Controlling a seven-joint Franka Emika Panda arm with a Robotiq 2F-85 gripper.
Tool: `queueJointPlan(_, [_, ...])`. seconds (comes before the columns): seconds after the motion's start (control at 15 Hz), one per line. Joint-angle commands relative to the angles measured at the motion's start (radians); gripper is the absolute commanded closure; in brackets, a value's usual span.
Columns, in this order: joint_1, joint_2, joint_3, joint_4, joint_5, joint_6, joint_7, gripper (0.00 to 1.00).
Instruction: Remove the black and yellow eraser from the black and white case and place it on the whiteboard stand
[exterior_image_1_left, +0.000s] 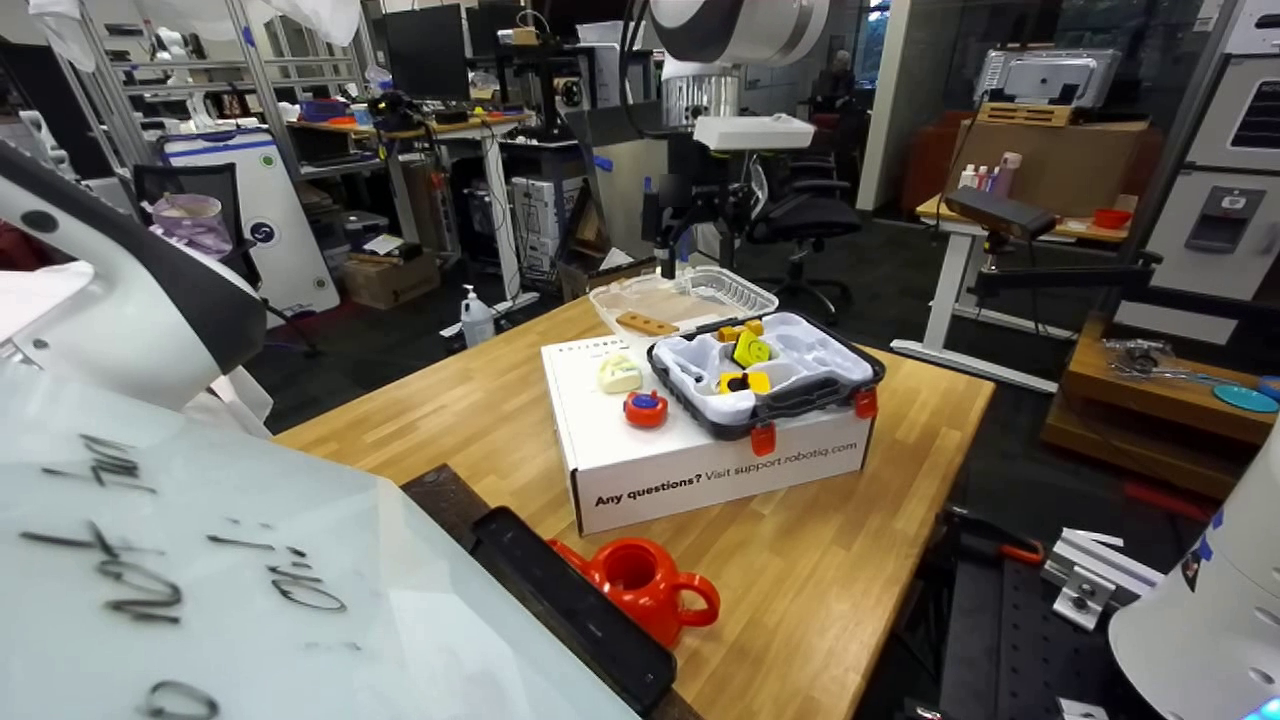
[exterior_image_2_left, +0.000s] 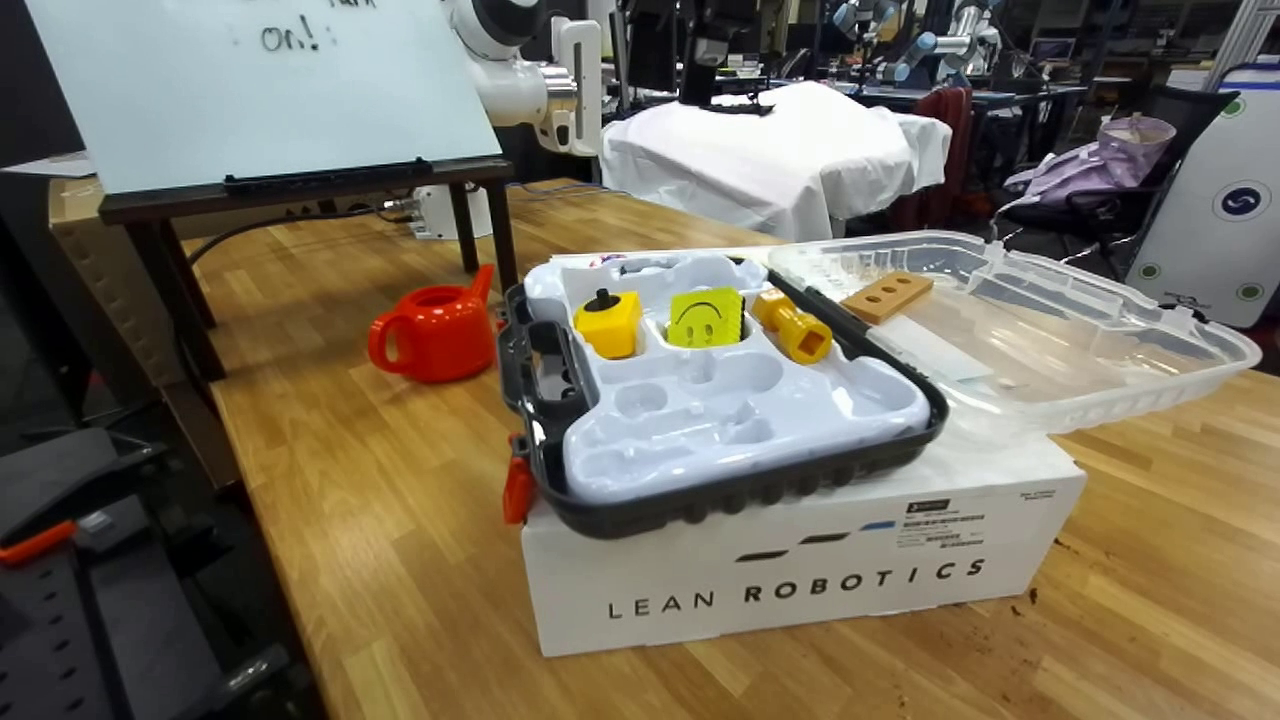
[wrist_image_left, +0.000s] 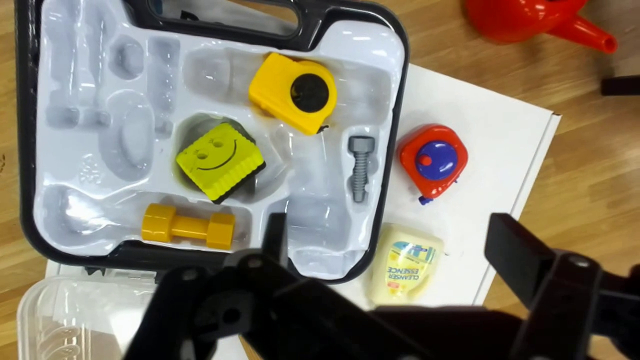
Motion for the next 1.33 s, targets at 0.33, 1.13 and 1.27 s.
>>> queueJointPlan(0.33, [-0.008,0.0,0.008,0.002,-0.001,-0.002,0.0,0.0])
queueJointPlan(1.13, [-0.045,0.062,-0.074,-0.009,-0.049,0.075,0.299,0.0])
queueJointPlan(1.27, [-0.049,0.069,-0.072,-0.001,-0.043,0.061,0.27,0.0])
